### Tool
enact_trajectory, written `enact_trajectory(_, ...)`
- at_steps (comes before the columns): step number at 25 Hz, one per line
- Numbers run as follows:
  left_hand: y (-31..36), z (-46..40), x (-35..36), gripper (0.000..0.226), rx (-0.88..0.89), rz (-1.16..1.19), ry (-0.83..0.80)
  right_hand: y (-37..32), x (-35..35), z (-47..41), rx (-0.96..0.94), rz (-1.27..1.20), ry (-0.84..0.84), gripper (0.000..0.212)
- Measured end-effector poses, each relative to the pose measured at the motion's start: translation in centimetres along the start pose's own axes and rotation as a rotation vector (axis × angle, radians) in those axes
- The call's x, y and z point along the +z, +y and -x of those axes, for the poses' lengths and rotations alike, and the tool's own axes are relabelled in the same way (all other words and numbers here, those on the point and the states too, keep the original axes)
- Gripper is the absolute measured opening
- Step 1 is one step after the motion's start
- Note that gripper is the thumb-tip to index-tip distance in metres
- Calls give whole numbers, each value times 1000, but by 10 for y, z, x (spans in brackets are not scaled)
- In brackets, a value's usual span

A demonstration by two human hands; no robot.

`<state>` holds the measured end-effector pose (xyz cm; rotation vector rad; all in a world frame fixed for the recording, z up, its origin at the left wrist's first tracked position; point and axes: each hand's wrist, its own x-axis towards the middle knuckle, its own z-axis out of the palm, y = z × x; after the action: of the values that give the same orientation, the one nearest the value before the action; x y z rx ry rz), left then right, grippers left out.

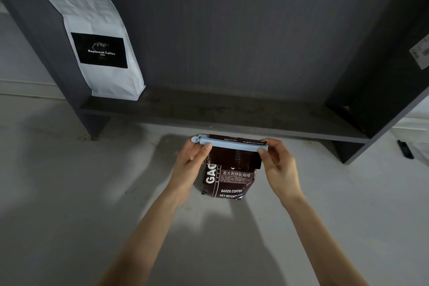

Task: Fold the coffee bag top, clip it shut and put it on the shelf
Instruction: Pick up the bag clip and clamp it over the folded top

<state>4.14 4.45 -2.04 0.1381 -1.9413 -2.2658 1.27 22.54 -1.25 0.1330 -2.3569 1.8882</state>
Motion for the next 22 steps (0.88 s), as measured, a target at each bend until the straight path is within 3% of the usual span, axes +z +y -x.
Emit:
enact_trajectory(9,-5,0,12,12,8,158,53,0,1,0,-9,20,18,13)
enact_trajectory(16,-7,-1,7,10,18,44,31,1,3,2,-8,-13,31,15)
enact_trajectory(22,-26,5,2,24,6,-71,-24,17,5,9,77,-51,-32,35)
